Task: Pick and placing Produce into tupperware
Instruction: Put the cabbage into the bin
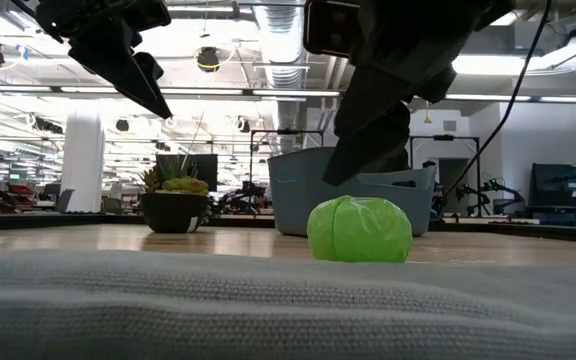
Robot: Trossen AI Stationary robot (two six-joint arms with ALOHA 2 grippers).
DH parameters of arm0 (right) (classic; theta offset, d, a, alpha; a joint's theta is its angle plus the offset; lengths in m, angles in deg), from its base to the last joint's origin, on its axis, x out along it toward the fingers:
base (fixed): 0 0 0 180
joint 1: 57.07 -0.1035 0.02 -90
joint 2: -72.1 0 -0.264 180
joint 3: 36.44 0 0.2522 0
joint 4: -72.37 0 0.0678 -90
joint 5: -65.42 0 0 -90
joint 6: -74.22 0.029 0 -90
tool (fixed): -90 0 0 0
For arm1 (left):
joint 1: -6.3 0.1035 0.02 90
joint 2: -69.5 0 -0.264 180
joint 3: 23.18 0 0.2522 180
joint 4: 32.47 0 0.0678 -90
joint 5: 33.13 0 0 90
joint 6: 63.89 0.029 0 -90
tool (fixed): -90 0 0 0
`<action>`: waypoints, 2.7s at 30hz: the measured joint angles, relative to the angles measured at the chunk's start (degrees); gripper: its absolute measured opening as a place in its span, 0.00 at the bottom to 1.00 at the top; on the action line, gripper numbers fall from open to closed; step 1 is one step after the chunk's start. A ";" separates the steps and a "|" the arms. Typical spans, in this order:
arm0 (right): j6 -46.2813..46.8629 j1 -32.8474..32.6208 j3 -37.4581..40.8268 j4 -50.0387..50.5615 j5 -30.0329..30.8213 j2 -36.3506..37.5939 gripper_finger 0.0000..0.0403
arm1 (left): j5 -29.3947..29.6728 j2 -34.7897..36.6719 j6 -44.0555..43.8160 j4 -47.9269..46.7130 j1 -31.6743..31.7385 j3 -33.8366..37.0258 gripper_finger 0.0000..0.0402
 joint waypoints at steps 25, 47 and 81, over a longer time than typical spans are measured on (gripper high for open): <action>-6.06 -3.77 -1.19 -0.50 6.03 -3.85 0.80 | 0.96 0.02 0.42 -1.13 0.02 0.00 0.68; -2.90 -3.98 -9.29 9.83 6.03 -11.21 0.80 | 0.96 0.02 0.15 -2.71 0.02 0.00 0.68; 5.79 -3.95 -9.18 10.82 7.99 -10.67 0.67 | 0.94 0.02 -0.61 -3.15 0.02 0.00 0.68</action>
